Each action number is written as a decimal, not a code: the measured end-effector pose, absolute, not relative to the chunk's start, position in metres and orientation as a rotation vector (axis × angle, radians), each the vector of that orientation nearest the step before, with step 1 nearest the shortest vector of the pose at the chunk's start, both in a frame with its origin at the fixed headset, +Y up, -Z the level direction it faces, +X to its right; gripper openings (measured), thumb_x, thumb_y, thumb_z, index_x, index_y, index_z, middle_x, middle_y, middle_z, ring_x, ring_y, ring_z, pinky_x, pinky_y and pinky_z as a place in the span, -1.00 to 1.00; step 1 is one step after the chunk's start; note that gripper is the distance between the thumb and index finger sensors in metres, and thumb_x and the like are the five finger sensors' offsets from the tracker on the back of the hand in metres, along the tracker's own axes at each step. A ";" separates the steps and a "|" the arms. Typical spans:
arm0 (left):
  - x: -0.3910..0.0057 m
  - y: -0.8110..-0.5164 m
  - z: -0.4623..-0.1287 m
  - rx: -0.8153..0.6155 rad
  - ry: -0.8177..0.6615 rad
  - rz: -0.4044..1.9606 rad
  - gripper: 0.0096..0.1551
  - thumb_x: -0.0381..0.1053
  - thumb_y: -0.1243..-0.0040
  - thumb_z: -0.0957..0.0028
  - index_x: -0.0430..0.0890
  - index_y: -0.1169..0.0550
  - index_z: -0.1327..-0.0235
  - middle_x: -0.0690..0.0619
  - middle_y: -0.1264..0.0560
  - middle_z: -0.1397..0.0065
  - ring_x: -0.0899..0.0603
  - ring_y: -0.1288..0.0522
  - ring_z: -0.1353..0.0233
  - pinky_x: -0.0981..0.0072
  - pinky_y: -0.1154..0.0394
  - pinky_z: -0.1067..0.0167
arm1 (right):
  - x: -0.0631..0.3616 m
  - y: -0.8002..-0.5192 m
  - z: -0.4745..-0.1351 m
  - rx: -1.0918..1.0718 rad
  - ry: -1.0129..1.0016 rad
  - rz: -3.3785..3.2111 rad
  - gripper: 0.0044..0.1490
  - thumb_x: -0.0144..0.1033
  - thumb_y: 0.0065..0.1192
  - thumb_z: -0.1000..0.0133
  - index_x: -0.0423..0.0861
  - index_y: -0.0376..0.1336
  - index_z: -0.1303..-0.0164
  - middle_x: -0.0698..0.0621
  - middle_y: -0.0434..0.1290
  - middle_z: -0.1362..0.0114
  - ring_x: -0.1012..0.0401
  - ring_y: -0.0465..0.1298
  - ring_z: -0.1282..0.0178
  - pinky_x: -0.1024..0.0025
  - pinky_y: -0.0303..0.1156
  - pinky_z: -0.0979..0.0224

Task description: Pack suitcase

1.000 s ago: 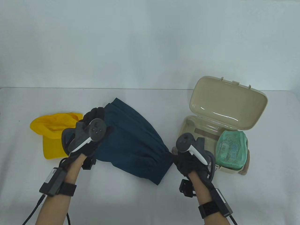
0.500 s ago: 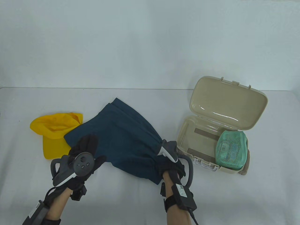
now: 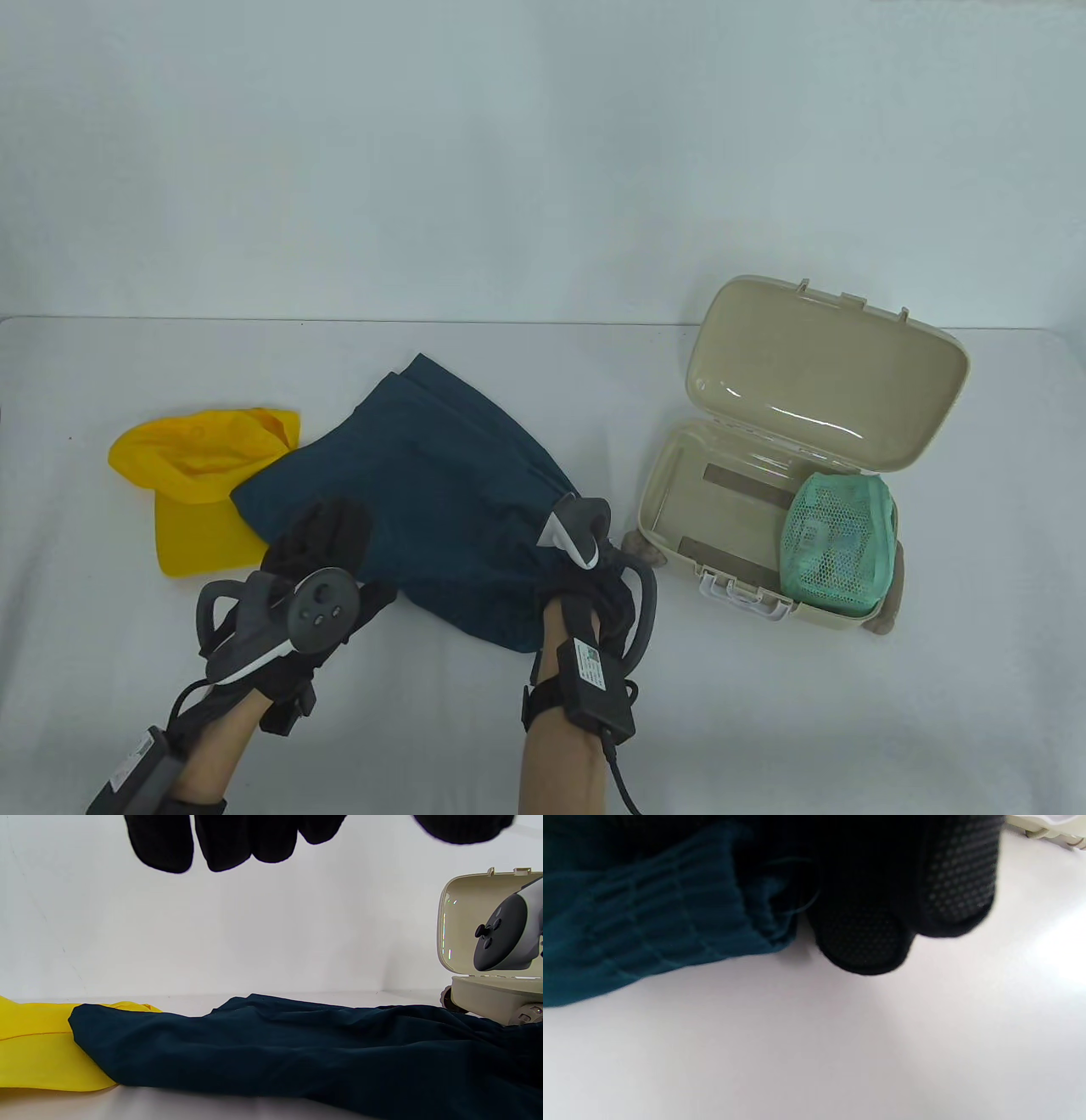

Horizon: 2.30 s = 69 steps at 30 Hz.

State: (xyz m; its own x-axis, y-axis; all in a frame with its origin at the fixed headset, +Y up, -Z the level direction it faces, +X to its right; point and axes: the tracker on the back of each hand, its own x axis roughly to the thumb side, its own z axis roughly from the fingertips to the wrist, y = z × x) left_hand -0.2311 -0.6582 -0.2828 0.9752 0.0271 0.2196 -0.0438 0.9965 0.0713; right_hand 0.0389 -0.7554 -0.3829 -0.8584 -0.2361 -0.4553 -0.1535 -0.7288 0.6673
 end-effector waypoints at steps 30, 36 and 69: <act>-0.247 -0.665 -0.285 0.035 -0.162 0.062 0.03 0.38 0.07 -0.03 -0.06 -0.02 -0.69 -0.15 -0.08 -0.76 -0.35 -0.15 -0.71 -0.24 -0.24 -0.52 | 0.073 -0.603 -0.377 0.597 -0.395 -2.975 -0.25 0.11 0.30 -0.03 -0.11 0.29 -0.30 0.00 0.59 -0.09 0.21 0.65 0.04 0.20 0.59 -0.13; -0.253 -0.665 -0.287 0.028 -0.141 0.077 0.02 0.37 0.07 -0.03 -0.06 -0.03 -0.69 -0.16 -0.09 -0.76 -0.35 -0.17 -0.70 -0.24 -0.24 -0.51 | 0.045 -0.566 -0.394 0.512 -0.237 -2.777 -0.25 0.11 0.32 -0.02 -0.09 0.33 -0.31 -0.01 0.59 -0.10 0.18 0.65 0.03 0.18 0.58 -0.14; -0.269 -0.664 -0.300 -0.073 -0.095 0.154 0.04 0.42 0.10 -0.01 -0.05 -0.05 -0.70 -0.16 -0.12 -0.76 -0.35 -0.19 -0.70 -0.23 -0.28 -0.50 | 0.012 -0.615 -0.402 0.162 -0.548 -3.354 0.07 0.22 0.02 -0.13 -0.19 -0.14 -0.67 -0.18 0.26 -0.62 0.01 0.60 -0.29 0.20 0.60 -0.13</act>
State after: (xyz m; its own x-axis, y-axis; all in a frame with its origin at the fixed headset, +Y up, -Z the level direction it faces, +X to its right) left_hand -0.2690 -0.6637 -0.3001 0.9836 0.1565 0.0893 -0.1496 0.9855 -0.0798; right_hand 0.0118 -0.6148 -0.4015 -0.9617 0.2393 -0.1339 -0.2695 -0.9151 0.3001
